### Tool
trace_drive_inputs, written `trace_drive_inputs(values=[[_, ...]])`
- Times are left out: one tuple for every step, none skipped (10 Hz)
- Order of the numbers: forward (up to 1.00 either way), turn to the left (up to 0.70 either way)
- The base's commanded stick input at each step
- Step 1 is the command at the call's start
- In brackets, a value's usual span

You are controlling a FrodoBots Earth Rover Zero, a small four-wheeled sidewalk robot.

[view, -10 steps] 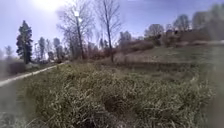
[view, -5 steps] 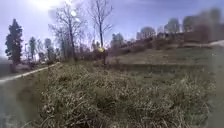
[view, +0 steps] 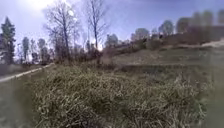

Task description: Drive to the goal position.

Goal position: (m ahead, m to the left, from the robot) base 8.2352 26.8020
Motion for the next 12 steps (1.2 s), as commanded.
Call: trace_drive_inputs(values=[[0.0, -0.45], [0.0, -0.45], [0.0, -0.45], [0.0, -0.45], [0.0, -0.45], [0.0, -0.45], [0.0, -0.45], [0.0, -0.45], [0.0, -0.45], [0.0, -0.45], [0.0, -0.45], [0.0, -0.45]])
